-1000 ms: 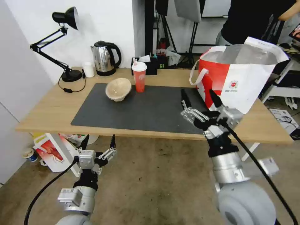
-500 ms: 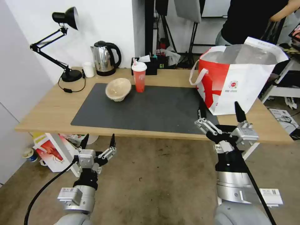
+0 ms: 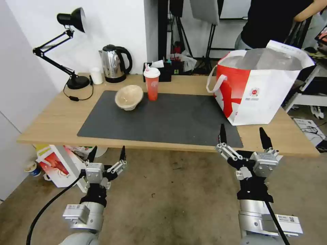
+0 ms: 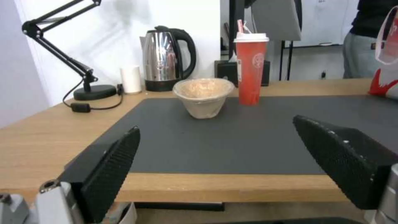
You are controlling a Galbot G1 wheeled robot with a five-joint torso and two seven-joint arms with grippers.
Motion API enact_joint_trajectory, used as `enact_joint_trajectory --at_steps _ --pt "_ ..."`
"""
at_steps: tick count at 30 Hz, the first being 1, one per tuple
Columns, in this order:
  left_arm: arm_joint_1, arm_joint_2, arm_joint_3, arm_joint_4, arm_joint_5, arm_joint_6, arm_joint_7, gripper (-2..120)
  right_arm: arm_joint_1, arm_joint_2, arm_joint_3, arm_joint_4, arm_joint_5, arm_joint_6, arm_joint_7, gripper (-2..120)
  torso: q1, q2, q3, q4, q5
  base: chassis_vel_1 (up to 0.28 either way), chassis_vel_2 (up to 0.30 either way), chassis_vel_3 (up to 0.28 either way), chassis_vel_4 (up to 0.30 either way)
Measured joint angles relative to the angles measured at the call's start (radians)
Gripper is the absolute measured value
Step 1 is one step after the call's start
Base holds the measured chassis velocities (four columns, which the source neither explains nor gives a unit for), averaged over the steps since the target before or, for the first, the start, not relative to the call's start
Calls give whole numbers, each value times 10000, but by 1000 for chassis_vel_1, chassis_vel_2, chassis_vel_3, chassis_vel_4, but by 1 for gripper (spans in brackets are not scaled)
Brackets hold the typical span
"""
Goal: Pick up the trash from the table and place it into the takeout bag.
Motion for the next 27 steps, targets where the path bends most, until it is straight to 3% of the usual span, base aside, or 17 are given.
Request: enact_joint_trajectory --at_steps 10,27 --pt "-45 4 -28 57 -35 -1 -6 93 -399 -528 81 -498 -66 501 282 100 0 0 0 0 -2 0 0 0 0" --pt "-62 6 -84 79 -60 -17 -19 93 -886 -1278 263 -754 351 429 810 100 0 0 0 0 1 0 0 0 0"
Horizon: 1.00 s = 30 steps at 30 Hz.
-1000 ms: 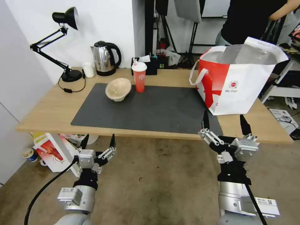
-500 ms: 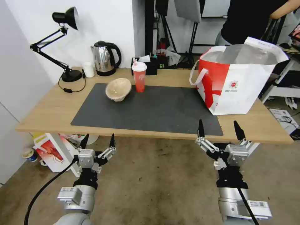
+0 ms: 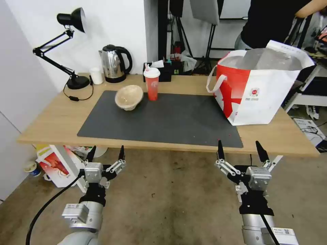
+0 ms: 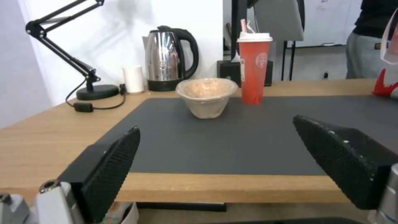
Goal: Pick up the trash from the table and place it into the takeout bag.
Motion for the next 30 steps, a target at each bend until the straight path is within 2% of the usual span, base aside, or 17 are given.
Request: enact_joint_trajectory --at_steps 30 --pt "-58 0 -14 77 -20 -6 -10 93 -146 -197 -209 -454 768 -419 184 100 0 0 0 0 -1 0 0 0 0"
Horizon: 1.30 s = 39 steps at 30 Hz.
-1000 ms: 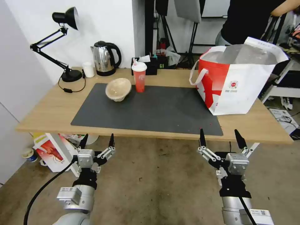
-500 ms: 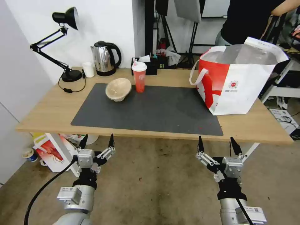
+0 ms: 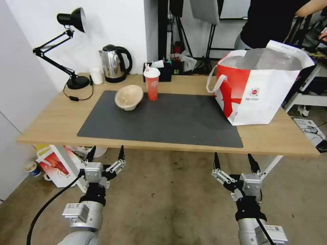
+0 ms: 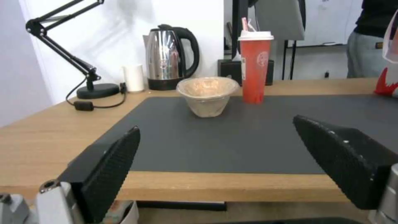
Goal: Pick up the trash from the table and place it into the takeout bag.
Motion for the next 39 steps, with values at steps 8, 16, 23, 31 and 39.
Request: enact_joint_trajectory --at_steps 8,16,23,31,39 --pt "0 -1 -19 -1 -15 0 -1 93 42 21 -27 -135 33 -2 11 100 0 0 0 0 -1 0 0 0 0" --pt "-14 -1 -19 20 -26 0 -1 93 15 75 -137 -179 45 -2 19 100 0 0 0 0 0 0 0 0 0" --pt "-22 -1 -33 32 -28 0 0 93 -7 19 -211 454 31 -68 -12 100 0 0 0 0 -1 0 0 0 0" --pt "-20 0 -52 33 -53 -9 3 93 279 -235 -78 1205 187 -558 -401 100 0 0 0 -2 -1 0 0 0 0" --pt "131 1 16 -105 121 -186 77 93 2085 -1077 261 1208 3283 -542 -2835 100 0 0 0 -1 1 0 0 0 0"
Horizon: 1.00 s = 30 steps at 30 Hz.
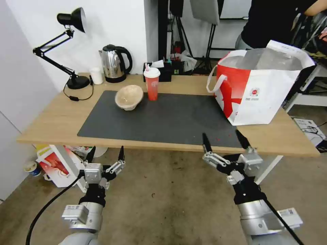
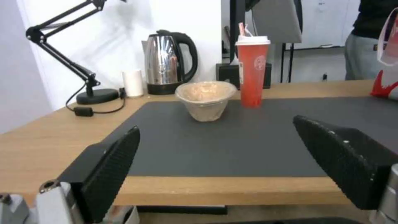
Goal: Pick up the trash from the table and place it into the takeout bag.
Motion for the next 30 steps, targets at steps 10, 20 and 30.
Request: enact_joint_trajectory --at_steps 10,20,30 --pt "-37 -3 14 56 30 22 -7 94 3028 -1027 -187 -627 3410 -509 -1760 100 2 -1 1 5 4 0 0 0 0" --pt "-111 -18 -9 118 50 35 -17 94 5989 -2021 -942 -2133 5673 -1659 -1944 100 2 -1 1 0 0 0 0 0 0" --pt "-222 -23 -93 255 64 66 -40 95 8812 -1588 -2220 -3792 6421 -3128 -1098 100 1 -1 1 1 -1 0 0 0 0"
